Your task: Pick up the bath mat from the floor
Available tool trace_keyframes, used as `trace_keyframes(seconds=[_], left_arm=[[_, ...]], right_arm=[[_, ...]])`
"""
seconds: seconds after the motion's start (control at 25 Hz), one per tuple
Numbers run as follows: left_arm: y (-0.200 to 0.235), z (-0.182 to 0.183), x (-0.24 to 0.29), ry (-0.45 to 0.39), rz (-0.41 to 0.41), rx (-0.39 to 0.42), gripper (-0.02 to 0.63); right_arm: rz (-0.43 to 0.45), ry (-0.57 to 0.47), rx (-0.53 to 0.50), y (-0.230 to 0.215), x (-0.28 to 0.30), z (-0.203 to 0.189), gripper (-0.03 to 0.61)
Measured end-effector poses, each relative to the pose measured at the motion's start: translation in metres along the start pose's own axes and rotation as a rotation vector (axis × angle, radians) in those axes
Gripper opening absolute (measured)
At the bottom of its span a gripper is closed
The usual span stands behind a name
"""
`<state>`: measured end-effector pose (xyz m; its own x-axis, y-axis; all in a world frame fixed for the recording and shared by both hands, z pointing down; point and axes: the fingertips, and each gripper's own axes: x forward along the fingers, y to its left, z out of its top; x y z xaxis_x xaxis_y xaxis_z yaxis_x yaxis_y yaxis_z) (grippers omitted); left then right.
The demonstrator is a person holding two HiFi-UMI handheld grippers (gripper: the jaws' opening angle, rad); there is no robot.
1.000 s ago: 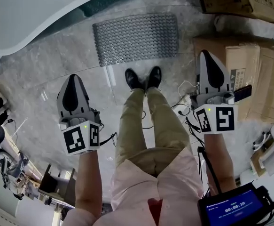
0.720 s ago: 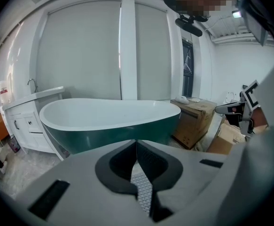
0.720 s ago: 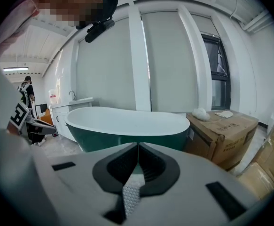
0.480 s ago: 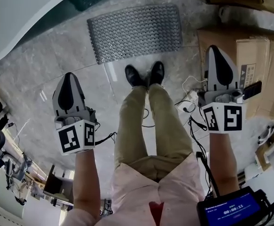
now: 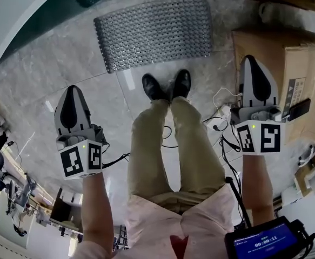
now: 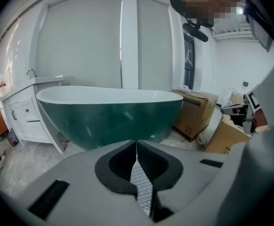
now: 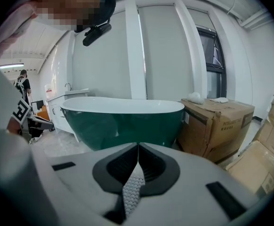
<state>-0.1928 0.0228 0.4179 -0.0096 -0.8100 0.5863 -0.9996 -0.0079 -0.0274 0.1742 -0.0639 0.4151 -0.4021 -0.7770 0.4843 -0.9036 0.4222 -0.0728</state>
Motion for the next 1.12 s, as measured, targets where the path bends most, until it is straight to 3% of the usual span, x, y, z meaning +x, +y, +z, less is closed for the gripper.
trace_keyframes(seconds=[0.4,0.68,1.12], left_arm=[[0.000,-0.061,0.040,0.017,0.004,0.006,0.028],[0.014,-0.069,0.052,0.015,0.022,-0.011,0.028],[0.020,-0.140,0.114,0.014,0.042,-0.023,0.028]], right_arm=[[0.012,0.013,0.010,-0.009,0.032,-0.065,0.018],[0.005,0.006,0.006,-0.012,0.042,-0.070,0.018],[0.003,0.011,0.010,-0.027,0.094,-0.151,0.018]])
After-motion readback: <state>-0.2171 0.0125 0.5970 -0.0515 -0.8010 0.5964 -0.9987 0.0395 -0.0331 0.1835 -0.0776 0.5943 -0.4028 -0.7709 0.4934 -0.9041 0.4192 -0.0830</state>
